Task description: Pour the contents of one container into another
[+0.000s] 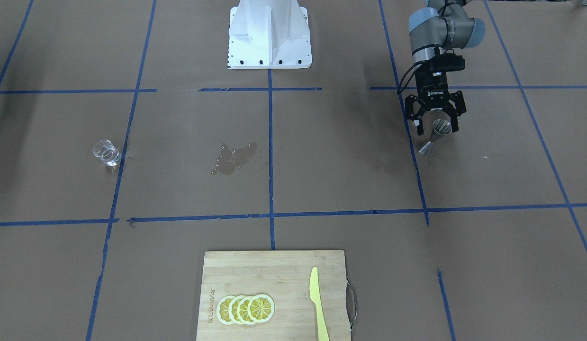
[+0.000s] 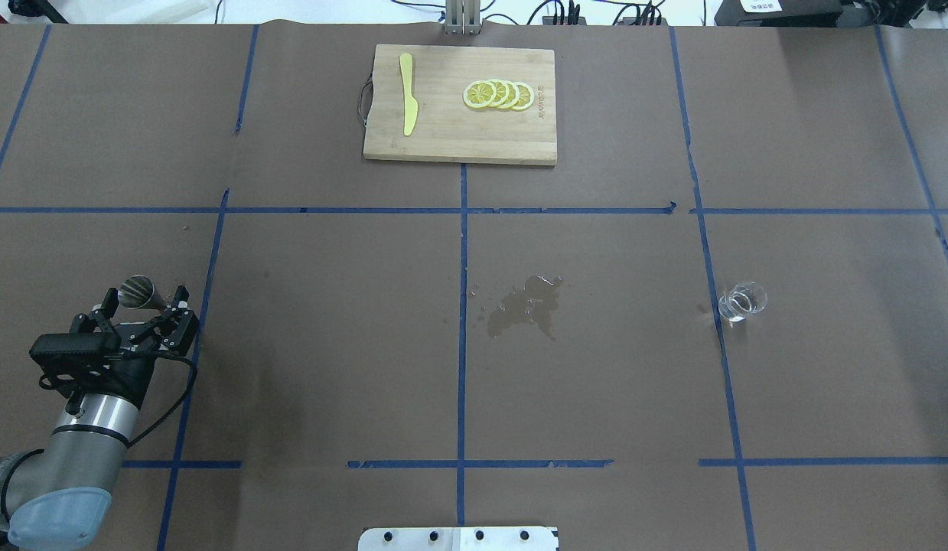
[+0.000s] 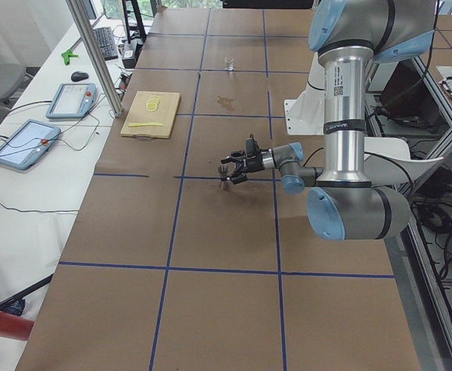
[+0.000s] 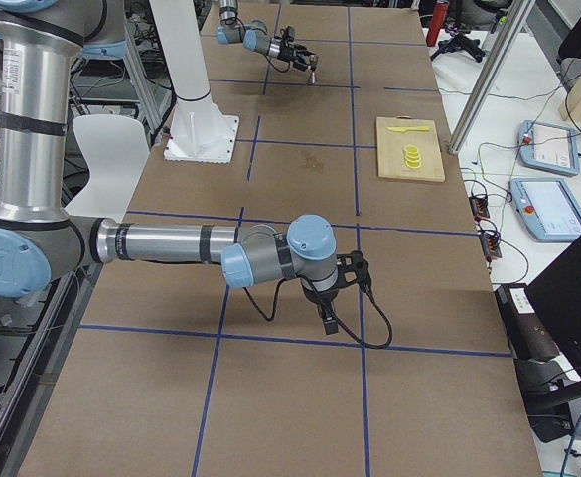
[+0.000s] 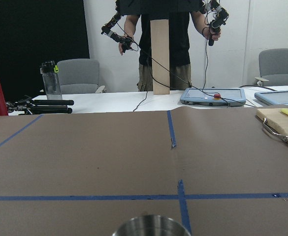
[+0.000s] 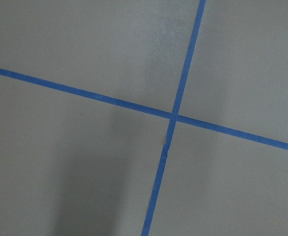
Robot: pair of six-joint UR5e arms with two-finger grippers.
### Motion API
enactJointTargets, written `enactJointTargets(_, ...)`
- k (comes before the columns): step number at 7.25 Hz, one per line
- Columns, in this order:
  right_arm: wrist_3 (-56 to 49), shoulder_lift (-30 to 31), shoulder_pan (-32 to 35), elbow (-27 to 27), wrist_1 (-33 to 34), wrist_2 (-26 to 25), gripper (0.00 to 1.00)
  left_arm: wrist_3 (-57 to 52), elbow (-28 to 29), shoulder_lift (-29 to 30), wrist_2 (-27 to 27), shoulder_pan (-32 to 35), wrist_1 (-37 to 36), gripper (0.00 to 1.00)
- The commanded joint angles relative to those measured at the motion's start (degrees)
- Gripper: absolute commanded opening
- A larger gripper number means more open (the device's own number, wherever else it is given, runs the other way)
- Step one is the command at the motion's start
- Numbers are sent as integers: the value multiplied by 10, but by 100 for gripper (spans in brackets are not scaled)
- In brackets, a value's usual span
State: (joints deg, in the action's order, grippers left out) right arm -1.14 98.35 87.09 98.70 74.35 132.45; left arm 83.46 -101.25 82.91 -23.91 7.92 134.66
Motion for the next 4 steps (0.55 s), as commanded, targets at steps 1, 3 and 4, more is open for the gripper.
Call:
enactJointTargets(1,0,0,0,0,0,0,100,7,32,4,1,-3,31,95)
enactJointTargets(3,0,0,0,0,0,0,100,7,52,8,4,-3,47,92)
enactJointTargets(4,0,0,0,0,0,0,100,7,57,13,4,-3,47,89)
